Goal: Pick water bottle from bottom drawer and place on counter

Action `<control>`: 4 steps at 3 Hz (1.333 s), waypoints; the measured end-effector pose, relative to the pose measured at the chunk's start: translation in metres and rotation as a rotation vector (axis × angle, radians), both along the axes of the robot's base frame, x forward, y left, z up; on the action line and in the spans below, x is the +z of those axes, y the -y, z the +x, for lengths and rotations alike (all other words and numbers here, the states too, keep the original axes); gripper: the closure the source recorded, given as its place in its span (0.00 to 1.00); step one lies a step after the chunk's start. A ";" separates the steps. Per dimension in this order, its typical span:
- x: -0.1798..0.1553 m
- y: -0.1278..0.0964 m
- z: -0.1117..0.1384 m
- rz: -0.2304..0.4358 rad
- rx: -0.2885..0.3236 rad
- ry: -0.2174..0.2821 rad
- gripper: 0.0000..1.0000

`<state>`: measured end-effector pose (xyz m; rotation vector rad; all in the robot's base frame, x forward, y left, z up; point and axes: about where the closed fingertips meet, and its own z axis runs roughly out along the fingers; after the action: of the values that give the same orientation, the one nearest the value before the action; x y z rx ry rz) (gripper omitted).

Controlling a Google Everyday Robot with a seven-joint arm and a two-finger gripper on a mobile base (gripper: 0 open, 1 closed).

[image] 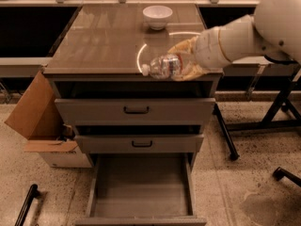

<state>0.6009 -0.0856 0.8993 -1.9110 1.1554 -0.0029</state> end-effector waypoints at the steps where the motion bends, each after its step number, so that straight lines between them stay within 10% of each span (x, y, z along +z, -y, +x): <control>1: 0.016 -0.003 0.043 0.071 -0.050 -0.028 1.00; 4: 0.023 -0.021 0.157 0.199 -0.220 -0.114 1.00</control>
Offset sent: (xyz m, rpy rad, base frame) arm 0.1427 0.0220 0.0317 0.2259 0.0733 -0.1316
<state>0.7576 -0.0643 0.9224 -1.6205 1.3846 0.0982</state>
